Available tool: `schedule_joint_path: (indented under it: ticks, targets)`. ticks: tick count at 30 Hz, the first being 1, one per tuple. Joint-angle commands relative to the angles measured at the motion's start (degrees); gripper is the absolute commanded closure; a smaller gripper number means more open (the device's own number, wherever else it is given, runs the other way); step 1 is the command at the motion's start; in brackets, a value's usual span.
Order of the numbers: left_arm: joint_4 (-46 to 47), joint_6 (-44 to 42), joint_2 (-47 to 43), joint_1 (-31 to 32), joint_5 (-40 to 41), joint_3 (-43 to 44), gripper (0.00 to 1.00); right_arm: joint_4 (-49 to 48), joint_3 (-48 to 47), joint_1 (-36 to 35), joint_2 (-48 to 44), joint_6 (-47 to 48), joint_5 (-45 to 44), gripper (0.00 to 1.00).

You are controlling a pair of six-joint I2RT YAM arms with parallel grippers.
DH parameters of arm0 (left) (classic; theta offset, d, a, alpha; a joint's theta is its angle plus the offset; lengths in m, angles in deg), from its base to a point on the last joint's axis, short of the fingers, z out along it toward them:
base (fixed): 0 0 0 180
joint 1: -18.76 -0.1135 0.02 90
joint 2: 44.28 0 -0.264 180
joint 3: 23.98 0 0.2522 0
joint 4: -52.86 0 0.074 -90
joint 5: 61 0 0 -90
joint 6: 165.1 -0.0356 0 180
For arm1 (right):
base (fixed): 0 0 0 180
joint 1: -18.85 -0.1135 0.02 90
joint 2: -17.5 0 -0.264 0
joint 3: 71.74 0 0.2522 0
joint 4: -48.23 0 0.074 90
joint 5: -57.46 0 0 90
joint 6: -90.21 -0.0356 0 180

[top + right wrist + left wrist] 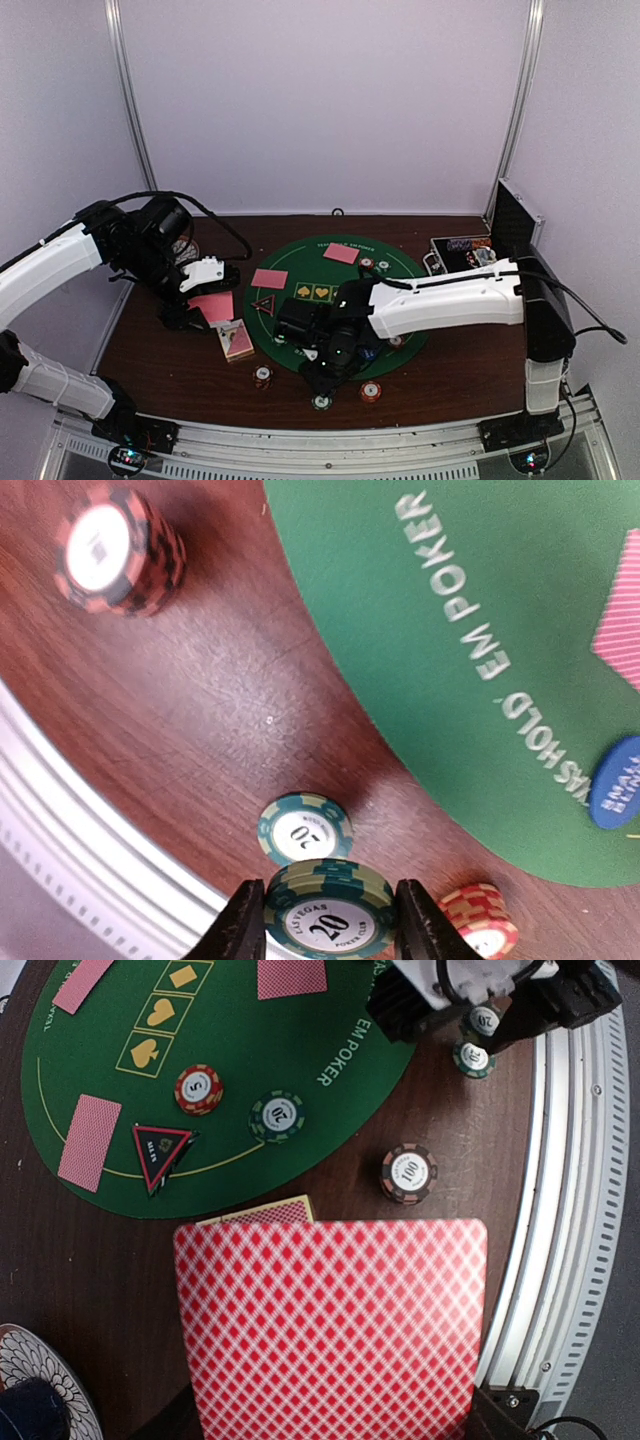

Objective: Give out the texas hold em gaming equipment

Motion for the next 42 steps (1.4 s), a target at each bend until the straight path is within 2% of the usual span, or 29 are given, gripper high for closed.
schedule_joint_path:
  ticks: [1,12,19,35,39,42]
  targets:
    - [0.5,0.0,-0.3,0.1,-1.3,1.7,1.00,-0.1,2.5,4.6,-8.7,-1.1,-2.6,0.71]
    - [0.4,0.0,-0.6,0.1,-1.1,1.7,1.00,-1.9,19.5,24.2,-20.0,-1.8,-6.2,0.72]
    - [0.4,0.0,-0.1,0.1,-1.2,1.8,1.00,-6.5,25.3,31.9,-21.2,-0.8,-5.8,0.71]
    - [0.3,-0.2,-0.7,0.1,-0.3,1.4,1.00,-12.0,24.8,37.6,-13.7,1.2,-5.0,0.69]
    - [0.3,-0.1,-0.3,0.1,-0.5,1.6,1.00,-12.5,24.6,37.7,-12.4,1.2,-3.8,0.60]
    - [0.3,-0.1,-0.3,0.1,-0.7,1.6,1.00,-12.3,24.3,37.8,-12.3,1.2,-4.2,0.47]
